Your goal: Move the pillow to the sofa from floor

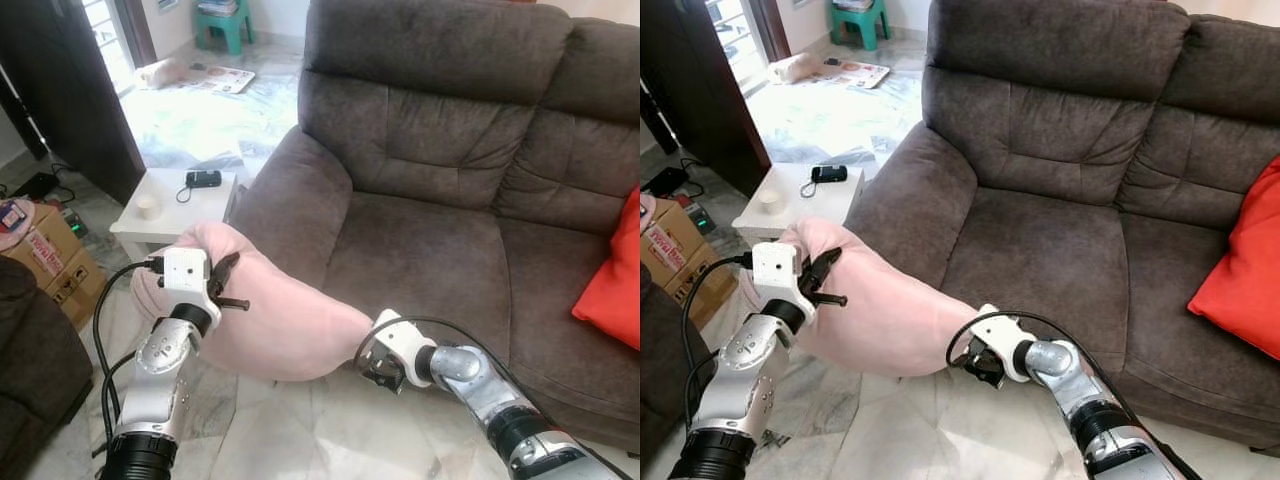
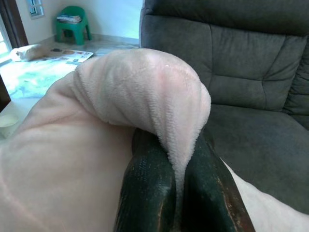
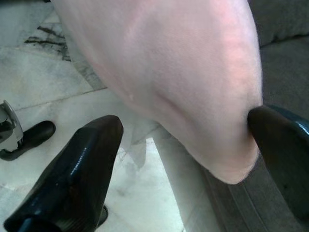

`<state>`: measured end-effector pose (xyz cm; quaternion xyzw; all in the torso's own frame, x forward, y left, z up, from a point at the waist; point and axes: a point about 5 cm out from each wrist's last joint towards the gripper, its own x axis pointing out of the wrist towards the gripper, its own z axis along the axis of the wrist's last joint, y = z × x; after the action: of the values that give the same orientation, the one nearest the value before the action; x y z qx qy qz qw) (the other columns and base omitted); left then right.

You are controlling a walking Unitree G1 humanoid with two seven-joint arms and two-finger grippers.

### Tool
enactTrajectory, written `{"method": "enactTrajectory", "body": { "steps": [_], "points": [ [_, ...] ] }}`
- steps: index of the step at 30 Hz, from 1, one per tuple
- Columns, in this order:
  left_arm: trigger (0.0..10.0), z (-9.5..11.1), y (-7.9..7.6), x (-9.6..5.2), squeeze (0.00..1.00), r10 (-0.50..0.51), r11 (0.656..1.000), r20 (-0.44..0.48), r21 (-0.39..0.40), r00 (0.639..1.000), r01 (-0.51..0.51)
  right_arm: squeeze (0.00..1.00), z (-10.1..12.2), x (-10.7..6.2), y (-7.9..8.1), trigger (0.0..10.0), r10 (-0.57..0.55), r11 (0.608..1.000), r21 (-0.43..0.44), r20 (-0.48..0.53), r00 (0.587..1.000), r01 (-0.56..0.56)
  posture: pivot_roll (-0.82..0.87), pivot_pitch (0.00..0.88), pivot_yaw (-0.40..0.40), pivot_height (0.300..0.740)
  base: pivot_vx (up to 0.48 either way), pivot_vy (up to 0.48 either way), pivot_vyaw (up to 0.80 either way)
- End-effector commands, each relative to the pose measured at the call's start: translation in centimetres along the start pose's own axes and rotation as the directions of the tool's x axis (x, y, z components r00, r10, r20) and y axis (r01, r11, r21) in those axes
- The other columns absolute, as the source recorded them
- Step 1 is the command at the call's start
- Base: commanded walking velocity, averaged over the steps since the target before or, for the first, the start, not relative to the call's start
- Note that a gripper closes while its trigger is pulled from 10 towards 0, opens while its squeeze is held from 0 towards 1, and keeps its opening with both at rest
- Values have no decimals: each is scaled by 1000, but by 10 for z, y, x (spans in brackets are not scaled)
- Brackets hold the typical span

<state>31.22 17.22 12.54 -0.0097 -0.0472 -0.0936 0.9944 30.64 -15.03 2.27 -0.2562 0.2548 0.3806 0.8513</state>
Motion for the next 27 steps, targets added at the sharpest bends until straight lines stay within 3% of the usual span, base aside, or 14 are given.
{"method": "enactTrajectory", "body": {
  "steps": [1, 6, 19, 27],
  "points": [
    [10000, 30, -3, 8, 0, -31, 999, 121, 13, 992, 29, 0, 0, 0, -3, 10000, -29, 999, -37, -23, 999, 29, 33, 25, -24, 740, 0, 0, 0],
    [10000, 31, -6, 8, 0, -47, 999, 116, 0, 992, 47, 0, 4, 3, -7, 10000, -121, 992, -30, -16, 993, 120, 39, 31, -26, 740, 0, 0, 0],
    [10000, 39, -14, 11, 0, -75, 996, 133, -31, 988, 80, 0, -10, 9, 14, 10000, -19, 999, -38, -84, 996, 16, 48, 42, -28, 740, 0, 0, 0],
    [10000, 39, -16, 11, 0, -91, 994, 126, -43, 988, 97, 0, -13, 11, 18, 10000, -29, 999, -31, -96, 995, 27, 47, 41, -26, 740, 0, 0, 0]
  ]
}}
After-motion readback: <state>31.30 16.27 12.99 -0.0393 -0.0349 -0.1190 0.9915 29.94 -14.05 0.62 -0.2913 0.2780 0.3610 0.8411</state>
